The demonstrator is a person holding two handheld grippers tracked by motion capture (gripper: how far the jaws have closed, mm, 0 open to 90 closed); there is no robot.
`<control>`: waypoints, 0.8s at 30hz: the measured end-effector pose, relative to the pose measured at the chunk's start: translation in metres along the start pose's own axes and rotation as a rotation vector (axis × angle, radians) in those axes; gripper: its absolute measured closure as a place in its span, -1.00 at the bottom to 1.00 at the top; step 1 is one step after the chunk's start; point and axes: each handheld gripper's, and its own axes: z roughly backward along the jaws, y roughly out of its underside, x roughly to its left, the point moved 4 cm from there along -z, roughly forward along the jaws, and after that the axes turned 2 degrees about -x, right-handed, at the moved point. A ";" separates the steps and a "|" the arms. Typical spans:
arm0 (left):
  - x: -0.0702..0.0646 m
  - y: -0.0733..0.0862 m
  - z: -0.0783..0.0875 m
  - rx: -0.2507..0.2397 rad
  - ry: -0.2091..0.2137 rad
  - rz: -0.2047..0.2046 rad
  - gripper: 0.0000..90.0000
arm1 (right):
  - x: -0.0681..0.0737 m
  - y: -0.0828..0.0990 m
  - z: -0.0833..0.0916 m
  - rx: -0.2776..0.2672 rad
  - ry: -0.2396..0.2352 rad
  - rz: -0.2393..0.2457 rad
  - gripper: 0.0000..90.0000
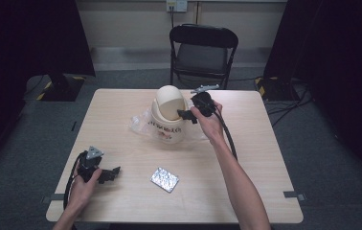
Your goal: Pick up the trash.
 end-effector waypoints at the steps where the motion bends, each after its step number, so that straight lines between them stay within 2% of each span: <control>1: 0.000 0.000 0.000 0.000 0.000 0.000 -0.99 | -0.001 0.001 -0.001 0.004 0.002 -0.004 -0.63; 8: 0.000 0.000 0.000 0.000 0.000 0.000 -0.99 | -0.004 0.002 -0.012 -0.013 -0.006 -0.028 -0.65; 11: 0.000 0.000 0.000 0.003 0.000 -0.004 -0.99 | -0.005 0.002 -0.017 -0.008 0.008 -0.031 -0.63; 13: 0.000 0.000 0.000 0.003 0.000 -0.003 -0.99 | -0.006 0.003 -0.021 0.002 0.035 -0.024 -0.61; 15: 0.000 0.000 0.000 0.003 0.000 -0.004 -0.99 | -0.006 0.002 -0.024 -0.013 0.024 -0.042 -0.61; 17: 0.000 0.000 0.000 0.002 0.000 -0.003 -0.99 | -0.005 0.001 -0.025 -0.021 0.026 -0.034 -0.61; 24: 0.000 0.000 0.000 0.002 0.001 -0.003 -0.99 | -0.004 0.000 -0.016 -0.043 0.000 -0.052 -0.61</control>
